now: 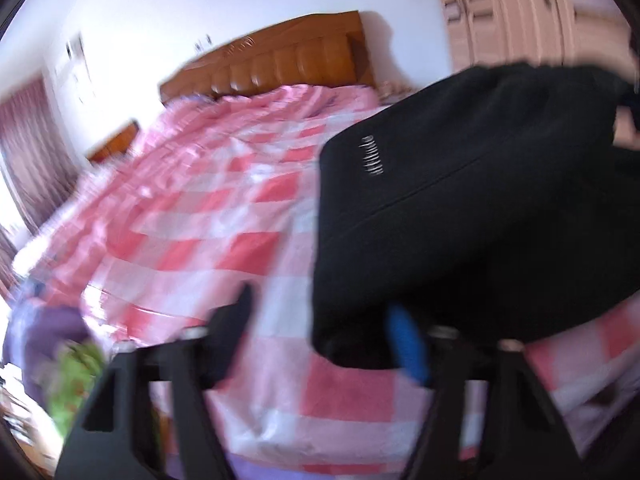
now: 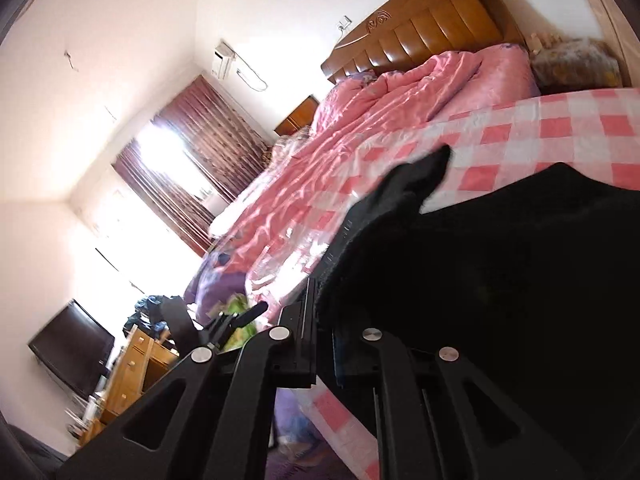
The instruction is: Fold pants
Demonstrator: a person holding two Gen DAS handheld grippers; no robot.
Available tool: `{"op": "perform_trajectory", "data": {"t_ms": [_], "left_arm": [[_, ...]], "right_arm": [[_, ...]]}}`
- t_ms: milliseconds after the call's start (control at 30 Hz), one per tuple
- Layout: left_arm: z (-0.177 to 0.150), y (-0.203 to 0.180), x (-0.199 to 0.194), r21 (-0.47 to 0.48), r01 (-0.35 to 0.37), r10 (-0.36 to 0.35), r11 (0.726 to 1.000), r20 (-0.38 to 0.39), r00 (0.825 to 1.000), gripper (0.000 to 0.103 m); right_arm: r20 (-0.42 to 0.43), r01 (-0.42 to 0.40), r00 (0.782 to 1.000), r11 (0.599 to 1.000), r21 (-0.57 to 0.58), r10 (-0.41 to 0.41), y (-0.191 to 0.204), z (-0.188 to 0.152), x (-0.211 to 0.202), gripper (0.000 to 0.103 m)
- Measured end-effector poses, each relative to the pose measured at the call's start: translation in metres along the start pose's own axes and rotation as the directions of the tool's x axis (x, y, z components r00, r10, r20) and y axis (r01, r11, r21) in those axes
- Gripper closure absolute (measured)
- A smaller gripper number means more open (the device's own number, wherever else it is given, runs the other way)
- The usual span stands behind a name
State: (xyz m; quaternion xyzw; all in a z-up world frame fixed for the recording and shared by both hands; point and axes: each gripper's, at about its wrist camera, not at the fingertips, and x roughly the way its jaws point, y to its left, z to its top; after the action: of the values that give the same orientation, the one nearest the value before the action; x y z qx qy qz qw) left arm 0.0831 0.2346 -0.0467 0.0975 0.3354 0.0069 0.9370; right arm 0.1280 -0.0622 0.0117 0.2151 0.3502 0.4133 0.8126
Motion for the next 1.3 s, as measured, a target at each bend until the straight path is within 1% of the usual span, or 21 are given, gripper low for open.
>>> {"op": "perform_trajectory", "data": {"t_ms": [67, 200, 267, 333, 367, 400, 433, 467, 500, 533, 600, 667, 733, 800, 900, 967, 1000, 1033, 1067, 1167, 1300], "left_arm": [[-0.004, -0.001, -0.005, -0.006, 0.031, -0.031, 1.000, 0.010, 0.999, 0.075], [-0.019, -0.003, -0.006, -0.010, 0.053, -0.053, 0.999, -0.005, 0.999, 0.076], [-0.023, -0.003, -0.002, -0.016, 0.056, -0.056, 0.998, -0.019, 0.998, 0.067], [-0.024, -0.004, -0.002, -0.008, 0.052, -0.053, 0.999, -0.028, 0.998, 0.049], [-0.025, -0.006, -0.005, 0.001, 0.050, -0.049, 0.999, -0.023, 0.999, 0.031], [-0.026, -0.008, -0.010, 0.018, 0.054, -0.054, 0.998, -0.008, 0.999, 0.022], [-0.028, -0.010, -0.014, 0.031, 0.062, -0.062, 0.998, 0.000, 0.998, 0.022], [-0.030, -0.011, -0.016, 0.037, 0.066, -0.066, 0.997, 0.000, 0.998, 0.022], [-0.031, -0.010, -0.018, 0.038, 0.063, -0.063, 0.997, -0.003, 0.998, 0.022], [-0.034, -0.008, -0.018, 0.030, 0.052, -0.052, 0.998, -0.005, 0.999, 0.022], [-0.037, 0.000, -0.016, 0.001, 0.045, -0.045, 0.999, -0.013, 0.999, 0.021], [-0.039, 0.003, -0.013, -0.028, 0.037, -0.037, 0.999, -0.019, 0.999, 0.021], [-0.038, 0.006, -0.007, -0.055, 0.037, -0.039, 0.998, -0.030, 0.999, 0.021], [-0.035, 0.004, 0.002, -0.063, 0.036, -0.038, 0.997, -0.043, 0.998, 0.020], [-0.031, 0.002, 0.013, -0.076, 0.033, -0.037, 0.997, -0.048, 0.998, 0.020], [-0.029, 0.001, 0.016, -0.081, 0.044, -0.047, 0.996, -0.041, 0.998, 0.020], [-0.028, 0.000, 0.017, -0.080, 0.047, -0.050, 0.996, -0.038, 0.998, 0.020], [-0.028, -0.001, 0.018, -0.078, 0.046, -0.049, 0.996, -0.037, 0.998, 0.020], [-0.028, -0.001, 0.018, -0.075, 0.045, -0.048, 0.996, -0.036, 0.998, 0.020], [-0.031, 0.001, 0.017, -0.075, 0.051, -0.053, 0.996, -0.034, 0.998, 0.018], [-0.034, 0.004, 0.020, -0.100, 0.068, -0.071, 0.993, -0.032, 0.997, 0.017]], "right_arm": [[-0.020, 0.020, 1.000, 1.000, 0.022, -0.019, -0.014, -0.009, -0.001, 0.095], [-0.102, 0.076, 0.993, 0.990, 0.119, -0.064, -0.059, -0.040, 0.015, 0.095], [-0.130, 0.076, 0.990, 0.985, 0.156, -0.055, -0.078, -0.050, 0.024, 0.095], [-0.142, 0.058, 0.989, 0.984, 0.166, -0.035, -0.083, -0.051, 0.025, 0.092], [-0.150, 0.062, 0.988, 0.984, 0.167, -0.037, -0.083, -0.049, 0.024, 0.079], [-0.163, 0.078, 0.985, 0.984, 0.162, -0.051, -0.082, -0.046, 0.022, 0.065], [-0.176, 0.095, 0.982, 0.984, 0.153, -0.068, -0.080, -0.044, 0.019, 0.054], [-0.174, 0.085, 0.983, 0.985, 0.150, -0.058, -0.078, -0.043, 0.013, 0.026], [-0.157, 0.064, 0.987, 0.987, 0.145, -0.040, -0.075, -0.041, 0.006, 0.007], [-0.123, 0.076, 0.991, 0.989, 0.124, -0.060, -0.071, -0.039, -0.005, 0.006], [-0.107, 0.132, 0.987, 0.987, 0.091, -0.122, -0.068, -0.036, -0.014, 0.006], [-0.109, 0.134, 0.986, 0.985, 0.108, -0.122, -0.074, -0.030, -0.016, 0.006], [-0.180, 0.161, 0.974, 0.980, 0.119, -0.138, -0.081, -0.024, -0.005, 0.006], [-0.247, 0.149, 0.962, 0.981, 0.121, -0.115, -0.089, -0.020, 0.013, 0.005], [-0.283, 0.135, 0.953, 0.988, 0.075, -0.109, -0.087, -0.011, 0.035, 0.005], [-0.304, 0.083, 0.951, 0.992, 0.100, -0.049, -0.086, -0.005, 0.048, 0.005], [-0.326, 0.068, 0.945, 0.992, 0.103, -0.031, -0.085, -0.005, 0.054, 0.005], [-0.350, 0.077, 0.935, 0.995, 0.068, -0.049, -0.079, -0.007, 0.059, 0.005], [-0.363, 0.070, 0.931, 0.996, 0.060, -0.044, -0.076, -0.008, 0.060, 0.006], [-0.382, 0.011, 0.924, 0.994, 0.107, 0.031, -0.078, -0.018, 0.051, 0.022], [-0.317, -0.017, 0.946, 0.986, 0.167, 0.070, -0.087, -0.010, 0.056, 0.030]]}}
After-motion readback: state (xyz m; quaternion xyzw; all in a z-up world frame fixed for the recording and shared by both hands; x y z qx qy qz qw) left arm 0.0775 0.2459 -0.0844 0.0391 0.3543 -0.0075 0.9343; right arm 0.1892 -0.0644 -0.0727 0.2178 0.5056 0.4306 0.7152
